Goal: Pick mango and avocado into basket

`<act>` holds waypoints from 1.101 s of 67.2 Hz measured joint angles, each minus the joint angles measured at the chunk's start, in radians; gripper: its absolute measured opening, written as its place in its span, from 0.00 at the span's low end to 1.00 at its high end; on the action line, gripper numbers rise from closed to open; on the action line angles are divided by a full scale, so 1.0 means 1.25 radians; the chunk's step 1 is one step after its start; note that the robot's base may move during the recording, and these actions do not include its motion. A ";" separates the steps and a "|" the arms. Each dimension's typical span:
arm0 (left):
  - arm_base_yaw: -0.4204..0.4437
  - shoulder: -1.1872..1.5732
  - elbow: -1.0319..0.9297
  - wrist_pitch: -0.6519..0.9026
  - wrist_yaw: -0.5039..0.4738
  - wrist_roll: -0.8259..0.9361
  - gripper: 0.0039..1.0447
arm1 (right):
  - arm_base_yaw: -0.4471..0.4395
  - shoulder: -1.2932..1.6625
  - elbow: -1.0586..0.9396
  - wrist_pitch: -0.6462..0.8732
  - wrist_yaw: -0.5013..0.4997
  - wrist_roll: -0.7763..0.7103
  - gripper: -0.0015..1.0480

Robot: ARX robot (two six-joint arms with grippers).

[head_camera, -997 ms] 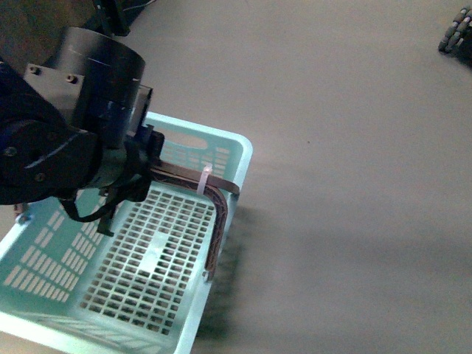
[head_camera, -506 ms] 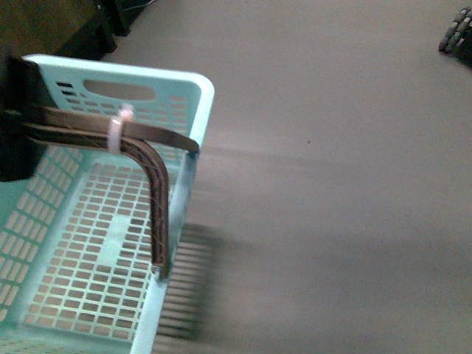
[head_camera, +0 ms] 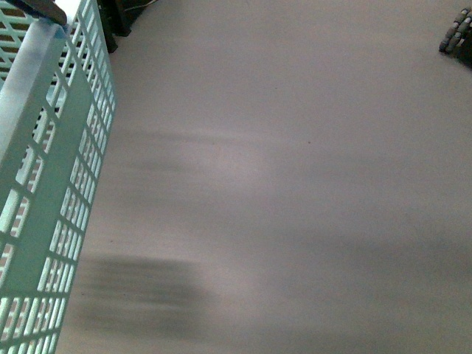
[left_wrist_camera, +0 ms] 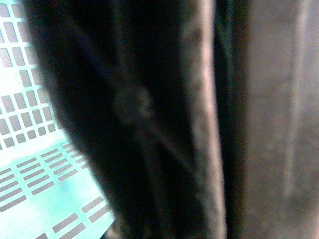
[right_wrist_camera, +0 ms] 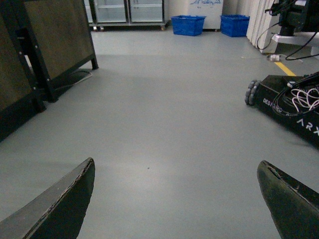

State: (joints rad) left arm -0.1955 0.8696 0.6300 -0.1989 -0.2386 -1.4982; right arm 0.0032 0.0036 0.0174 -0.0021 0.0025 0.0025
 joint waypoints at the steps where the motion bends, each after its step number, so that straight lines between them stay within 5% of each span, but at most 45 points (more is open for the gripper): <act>1: 0.000 0.000 0.000 0.000 0.001 0.000 0.13 | 0.000 0.000 0.000 0.000 0.000 0.000 0.92; 74: 0.000 0.001 0.000 -0.004 0.005 0.001 0.13 | 0.000 0.000 0.000 0.000 0.000 0.000 0.92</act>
State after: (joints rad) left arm -0.1955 0.8711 0.6300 -0.2035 -0.2321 -1.4971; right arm 0.0032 0.0036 0.0174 -0.0017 0.0021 0.0025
